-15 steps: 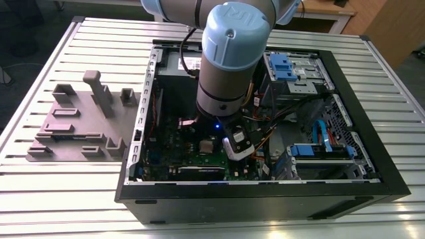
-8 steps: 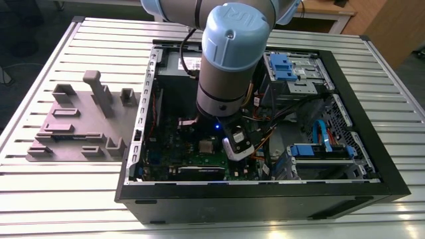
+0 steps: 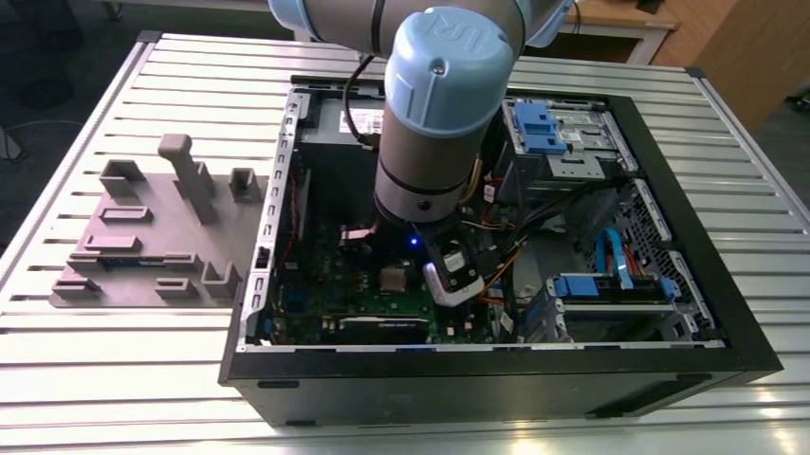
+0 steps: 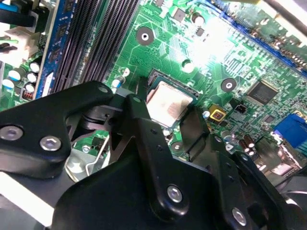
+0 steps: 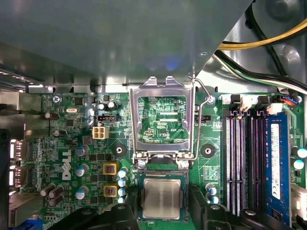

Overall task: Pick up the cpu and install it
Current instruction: 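Place the cpu into insertion slot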

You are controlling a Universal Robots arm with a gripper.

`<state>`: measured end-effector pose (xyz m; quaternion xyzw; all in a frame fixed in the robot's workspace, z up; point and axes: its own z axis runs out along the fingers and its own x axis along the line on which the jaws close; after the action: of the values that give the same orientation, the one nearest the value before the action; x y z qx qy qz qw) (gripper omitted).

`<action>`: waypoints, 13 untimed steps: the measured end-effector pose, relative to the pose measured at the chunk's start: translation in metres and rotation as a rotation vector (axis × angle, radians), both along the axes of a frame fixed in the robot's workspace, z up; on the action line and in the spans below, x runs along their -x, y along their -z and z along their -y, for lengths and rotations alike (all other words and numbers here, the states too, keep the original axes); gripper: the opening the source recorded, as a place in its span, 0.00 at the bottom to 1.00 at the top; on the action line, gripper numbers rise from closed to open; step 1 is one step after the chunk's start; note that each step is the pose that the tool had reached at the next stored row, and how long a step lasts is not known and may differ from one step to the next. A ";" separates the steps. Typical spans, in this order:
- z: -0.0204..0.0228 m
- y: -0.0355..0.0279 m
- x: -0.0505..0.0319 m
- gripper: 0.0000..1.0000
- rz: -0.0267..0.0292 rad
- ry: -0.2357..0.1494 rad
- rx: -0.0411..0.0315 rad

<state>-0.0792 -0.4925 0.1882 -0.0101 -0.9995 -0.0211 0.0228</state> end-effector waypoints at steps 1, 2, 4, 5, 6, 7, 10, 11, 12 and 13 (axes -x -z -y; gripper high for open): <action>0.0000 0.0000 0.0000 0.51 0.0001 0.000 -0.0001; -0.0001 -0.0001 0.0000 0.51 0.0001 0.000 -0.0002; -0.0001 -0.0007 0.0000 0.51 0.0001 0.000 -0.0002; -0.0001 -0.0013 0.0000 0.51 0.0001 0.000 -0.0002; 0.0000 -0.0020 0.0000 0.51 0.0000 0.000 -0.0001; -0.0001 -0.0023 0.0000 0.51 0.0001 0.000 -0.0003; 0.0000 -0.0024 0.0001 0.51 0.0001 0.000 -0.0013; 0.0000 -0.0024 0.0001 0.51 0.0000 0.000 -0.0028; 0.0000 -0.0022 0.0001 0.51 0.0001 0.000 -0.0043; 0.0000 -0.0021 0.0002 0.51 0.0000 0.000 -0.0060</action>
<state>-0.0794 -0.4924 0.1903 -0.0101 -0.9994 -0.0241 0.0228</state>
